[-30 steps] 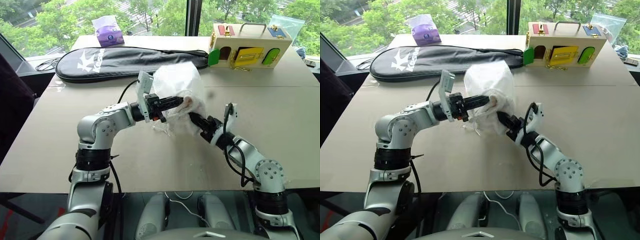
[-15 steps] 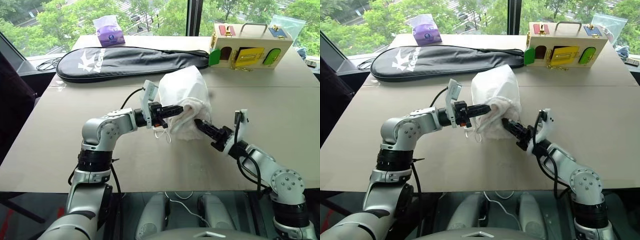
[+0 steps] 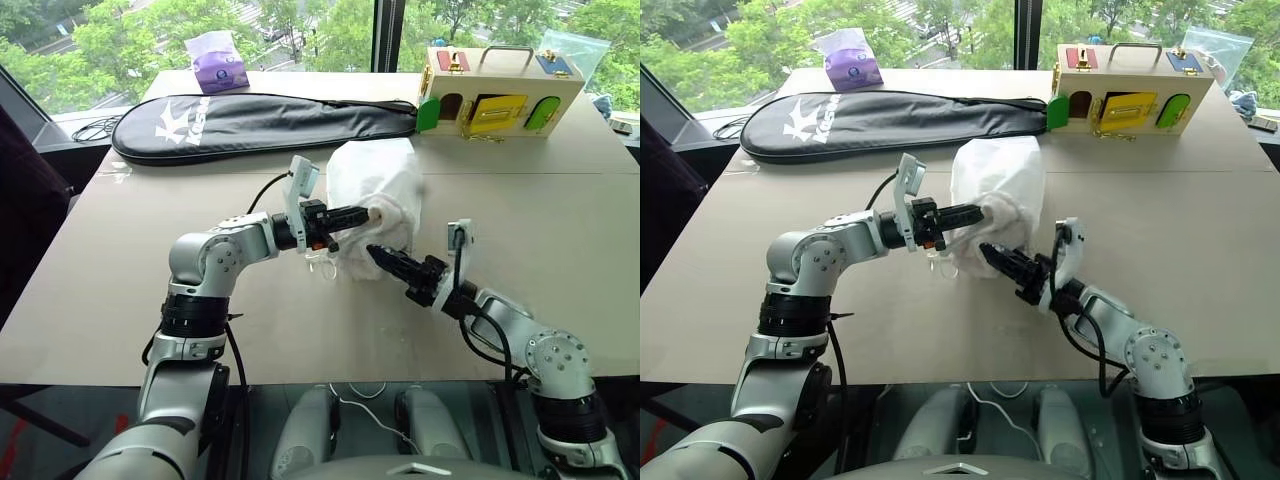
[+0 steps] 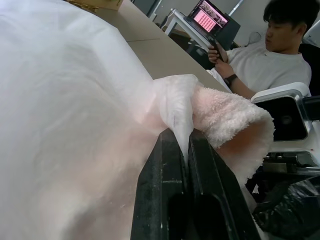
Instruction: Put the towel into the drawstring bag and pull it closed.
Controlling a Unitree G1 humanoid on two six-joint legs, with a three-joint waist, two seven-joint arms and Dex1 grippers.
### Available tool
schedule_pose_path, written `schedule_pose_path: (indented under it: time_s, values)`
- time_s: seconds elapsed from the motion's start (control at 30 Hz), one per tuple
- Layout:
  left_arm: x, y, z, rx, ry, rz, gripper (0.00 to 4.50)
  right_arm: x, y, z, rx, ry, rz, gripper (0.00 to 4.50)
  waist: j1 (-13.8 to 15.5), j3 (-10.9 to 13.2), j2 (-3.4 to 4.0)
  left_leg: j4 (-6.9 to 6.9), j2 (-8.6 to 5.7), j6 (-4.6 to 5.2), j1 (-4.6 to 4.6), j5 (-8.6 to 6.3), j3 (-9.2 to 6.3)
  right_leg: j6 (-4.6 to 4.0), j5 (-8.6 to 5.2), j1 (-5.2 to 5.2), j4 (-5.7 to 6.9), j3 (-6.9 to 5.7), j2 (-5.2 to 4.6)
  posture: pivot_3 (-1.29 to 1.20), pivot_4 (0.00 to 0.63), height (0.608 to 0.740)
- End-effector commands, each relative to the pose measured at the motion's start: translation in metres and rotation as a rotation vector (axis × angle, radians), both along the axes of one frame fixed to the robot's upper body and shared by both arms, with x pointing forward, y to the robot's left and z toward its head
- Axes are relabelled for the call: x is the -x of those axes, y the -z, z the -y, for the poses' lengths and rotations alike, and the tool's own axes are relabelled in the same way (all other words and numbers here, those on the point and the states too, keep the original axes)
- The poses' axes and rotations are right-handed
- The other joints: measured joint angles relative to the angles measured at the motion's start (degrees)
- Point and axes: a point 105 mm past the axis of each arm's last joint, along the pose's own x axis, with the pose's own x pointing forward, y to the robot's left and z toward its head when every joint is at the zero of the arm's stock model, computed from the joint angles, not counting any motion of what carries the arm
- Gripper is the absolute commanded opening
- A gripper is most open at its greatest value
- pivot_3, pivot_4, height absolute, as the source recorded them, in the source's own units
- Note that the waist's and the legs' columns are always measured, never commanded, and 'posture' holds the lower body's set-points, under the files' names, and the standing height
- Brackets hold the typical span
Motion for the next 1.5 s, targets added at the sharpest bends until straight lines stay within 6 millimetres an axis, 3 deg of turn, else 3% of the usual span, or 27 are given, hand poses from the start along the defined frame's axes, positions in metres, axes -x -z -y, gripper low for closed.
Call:
schedule_pose_path:
  time_s: [0.03,0.1,0.43,0.57,0.8,0.97,1.13,1.23,1.3,1.5]
  values:
    - [0.006,-0.005,0.004,0.003,0.043,0.042,0.0,0.0,-0.008,-0.005,0.009,-0.009,0.056,0.76,0.0,0.0,0.0,0.0,0.0,0.0,0.0,0.0,-0.02,0.0,0.0,0.0,0.0,-0.01,0.0,0.0,0.15,0.74]
    - [0.007,-0.003,0.005,-0.001,0.048,0.037,0.0,-0.001,-0.008,-0.004,0.034,0.006,0.079,0.02,0.0,0.0,0.0,0.0,0.0,0.0,0.0,0.0,-0.01,0.0,0.0,0.0,0.0,-0.01,0.01,0.0,0.15,0.74]
    - [0.024,0.009,0.011,-0.024,0.14,0.011,0.0,-0.031,-0.035,-0.007,-0.057,0.147,0.194,0.02,-0.1,0.0,0.0,0.0,0.01,-0.01,0.0,0.0,-0.02,0.0,0.0,-0.02,0.03,0.0,0.01,0.0,0.15,0.74]
    - [0.028,0.01,0.016,-0.023,0.174,0.008,0.0,-0.038,-0.052,-0.011,-0.225,0.159,0.193,0.02,0.0,0.0,0.01,0.0,0.01,-0.01,0.0,0.0,-0.02,0.0,0.0,-0.02,0.02,0.0,0.01,0.0,0.15,0.74]
    - [0.036,0.009,0.022,-0.008,0.219,-0.008,0.0,-0.044,-0.075,0.011,-0.571,0.173,0.141,0.02,-0.1,0.0,0.01,-0.01,-0.01,-0.01,0.0,0.0,-0.03,0.0,0.01,-0.01,0.02,-0.01,-0.01,0.0,0.15,0.74]
    - [0.041,0.014,0.023,-0.015,0.238,-0.016,0.0,-0.042,-0.085,0.016,-0.674,0.136,0.122,0.02,-0.3,0.0,0.03,-0.02,0.0,-0.01,0.02,0.0,-0.04,-0.01,0.01,-0.02,0.04,-0.01,0.0,0.0,0.15,0.74]
    - [0.047,0.014,0.027,-0.005,0.271,-0.022,0.0,-0.046,-0.088,0.012,-0.673,0.131,0.081,0.02,-0.3,0.0,0.03,-0.03,0.0,-0.01,0.02,0.0,-0.04,-0.01,0.01,-0.03,0.06,-0.01,0.0,0.0,0.15,0.74]
    - [0.052,0.011,0.032,0.009,0.295,-0.003,0.0,-0.041,-0.079,-0.006,-0.521,0.063,0.083,0.02,-0.3,0.0,0.03,-0.03,0.0,-0.01,0.02,0.0,-0.02,-0.01,0.01,-0.02,0.04,0.0,-0.01,0.0,0.15,0.74]
    - [0.045,0.003,0.032,0.031,0.265,0.02,0.0,-0.029,-0.069,-0.013,-0.432,0.005,0.093,0.02,-0.1,0.0,0.03,-0.03,-0.01,-0.01,0.02,0.0,-0.02,-0.01,0.0,-0.02,0.04,0.0,-0.01,0.0,0.15,0.74]
    - [0.008,-0.022,0.008,0.09,0.106,0.064,0.0,-0.004,-0.056,0.016,-0.391,-0.014,0.099,0.02,0.0,0.0,0.03,-0.02,-0.04,0.0,0.0,0.0,-0.03,0.0,0.0,-0.01,0.02,-0.03,-0.03,0.0,0.15,0.74]
